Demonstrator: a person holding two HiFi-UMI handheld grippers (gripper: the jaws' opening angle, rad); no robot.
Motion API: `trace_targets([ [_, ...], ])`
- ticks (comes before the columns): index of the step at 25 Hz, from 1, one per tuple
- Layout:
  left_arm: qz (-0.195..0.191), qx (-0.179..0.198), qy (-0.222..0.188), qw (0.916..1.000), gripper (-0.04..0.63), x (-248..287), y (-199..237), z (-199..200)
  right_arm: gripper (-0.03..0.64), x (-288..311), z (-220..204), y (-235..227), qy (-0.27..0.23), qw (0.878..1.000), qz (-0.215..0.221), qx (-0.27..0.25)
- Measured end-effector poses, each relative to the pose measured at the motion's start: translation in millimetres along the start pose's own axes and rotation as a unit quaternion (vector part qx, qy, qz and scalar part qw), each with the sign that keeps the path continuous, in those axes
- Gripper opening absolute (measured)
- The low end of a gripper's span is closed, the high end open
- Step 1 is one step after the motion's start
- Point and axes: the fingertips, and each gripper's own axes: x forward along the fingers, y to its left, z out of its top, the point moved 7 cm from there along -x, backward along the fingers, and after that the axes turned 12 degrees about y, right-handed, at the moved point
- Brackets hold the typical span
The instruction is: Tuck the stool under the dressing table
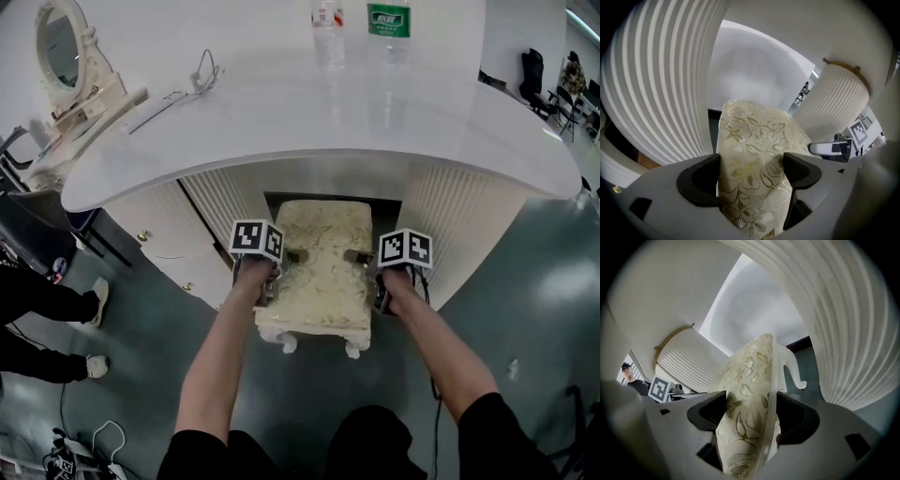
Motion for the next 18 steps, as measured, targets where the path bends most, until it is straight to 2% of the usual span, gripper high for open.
trace_targets([
  [4, -0.001, 0.003, -0.019, 0.9998, 0.423, 7, 10, 24, 0.285, 10, 26, -5, -0.01, 1.0, -0.003, 0.001],
  [18, -0.004, -0.002, -0.038, 0.9993, 0.423, 18, 25, 57, 0.285, 25, 59, -11, -0.032, 0.999, -0.009, -0.005],
])
